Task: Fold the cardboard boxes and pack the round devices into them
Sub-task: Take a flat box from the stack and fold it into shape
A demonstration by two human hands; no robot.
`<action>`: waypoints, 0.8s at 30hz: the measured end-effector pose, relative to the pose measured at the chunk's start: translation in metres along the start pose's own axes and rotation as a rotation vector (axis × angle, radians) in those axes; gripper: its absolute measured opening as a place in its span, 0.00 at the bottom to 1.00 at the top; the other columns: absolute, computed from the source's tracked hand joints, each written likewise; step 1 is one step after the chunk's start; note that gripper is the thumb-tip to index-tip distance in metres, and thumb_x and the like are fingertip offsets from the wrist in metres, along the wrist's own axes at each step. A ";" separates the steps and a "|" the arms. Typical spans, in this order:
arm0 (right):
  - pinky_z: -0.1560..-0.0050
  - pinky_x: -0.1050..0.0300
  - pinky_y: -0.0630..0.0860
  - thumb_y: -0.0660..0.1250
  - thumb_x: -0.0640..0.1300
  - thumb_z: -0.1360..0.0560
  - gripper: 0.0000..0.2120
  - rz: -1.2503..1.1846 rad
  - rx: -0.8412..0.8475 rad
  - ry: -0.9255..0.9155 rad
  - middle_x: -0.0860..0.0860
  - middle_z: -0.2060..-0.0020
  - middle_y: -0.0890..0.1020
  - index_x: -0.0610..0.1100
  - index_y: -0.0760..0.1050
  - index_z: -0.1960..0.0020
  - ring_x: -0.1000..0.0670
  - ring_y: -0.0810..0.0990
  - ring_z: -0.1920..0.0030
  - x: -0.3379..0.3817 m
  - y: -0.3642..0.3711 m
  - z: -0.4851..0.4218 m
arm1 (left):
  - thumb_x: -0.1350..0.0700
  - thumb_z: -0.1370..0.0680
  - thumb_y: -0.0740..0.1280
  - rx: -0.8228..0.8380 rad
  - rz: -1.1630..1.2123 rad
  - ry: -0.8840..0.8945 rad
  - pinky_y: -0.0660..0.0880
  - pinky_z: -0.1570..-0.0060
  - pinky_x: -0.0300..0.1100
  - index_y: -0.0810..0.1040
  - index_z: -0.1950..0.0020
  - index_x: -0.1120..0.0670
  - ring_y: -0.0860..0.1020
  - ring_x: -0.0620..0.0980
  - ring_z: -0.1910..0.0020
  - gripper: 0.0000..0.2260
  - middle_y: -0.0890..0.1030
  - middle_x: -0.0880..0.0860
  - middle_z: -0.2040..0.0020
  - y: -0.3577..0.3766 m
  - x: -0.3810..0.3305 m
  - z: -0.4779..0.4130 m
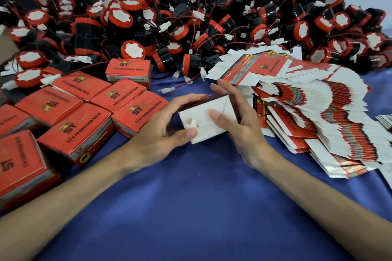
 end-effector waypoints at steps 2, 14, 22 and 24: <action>0.47 0.51 0.79 0.68 0.45 0.30 0.24 -0.032 -0.003 0.027 0.52 0.36 0.74 0.56 0.69 0.35 0.55 0.78 0.41 -0.001 -0.001 0.000 | 0.41 0.29 0.70 -0.083 -0.030 0.041 0.71 0.41 0.35 0.70 0.33 0.50 0.74 0.44 0.36 0.28 0.76 0.46 0.35 0.000 -0.003 -0.001; 0.50 0.54 0.77 0.68 0.35 0.33 0.27 -0.270 0.072 0.075 0.48 0.44 0.77 0.43 0.72 0.35 0.48 0.77 0.46 -0.001 -0.004 -0.002 | 0.52 0.29 0.69 -0.147 0.065 0.122 0.75 0.48 0.38 0.69 0.41 0.51 0.76 0.46 0.38 0.19 0.77 0.51 0.37 0.000 -0.006 0.001; 0.57 0.59 0.79 0.66 0.33 0.35 0.29 -0.489 0.099 0.157 0.48 0.47 0.77 0.47 0.70 0.35 0.51 0.79 0.50 0.000 -0.003 -0.002 | 0.55 0.24 0.62 -0.366 -0.544 0.380 0.68 0.43 0.32 0.74 0.52 0.61 0.72 0.40 0.38 0.10 0.77 0.54 0.41 0.003 -0.010 0.006; 0.56 0.59 0.79 0.66 0.33 0.35 0.29 -0.510 0.112 0.155 0.46 0.45 0.74 0.46 0.70 0.35 0.50 0.78 0.49 0.001 -0.003 -0.001 | 0.58 0.23 0.60 -0.386 -0.651 0.427 0.67 0.40 0.33 0.75 0.52 0.65 0.72 0.47 0.38 0.11 0.77 0.60 0.41 0.005 -0.011 0.008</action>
Point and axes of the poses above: each hand's wrist, its own z-axis away from the middle knuckle, its own y-axis out of the palm, x = y × z, the point moved 3 cm from there along -z, towards the middle knuckle
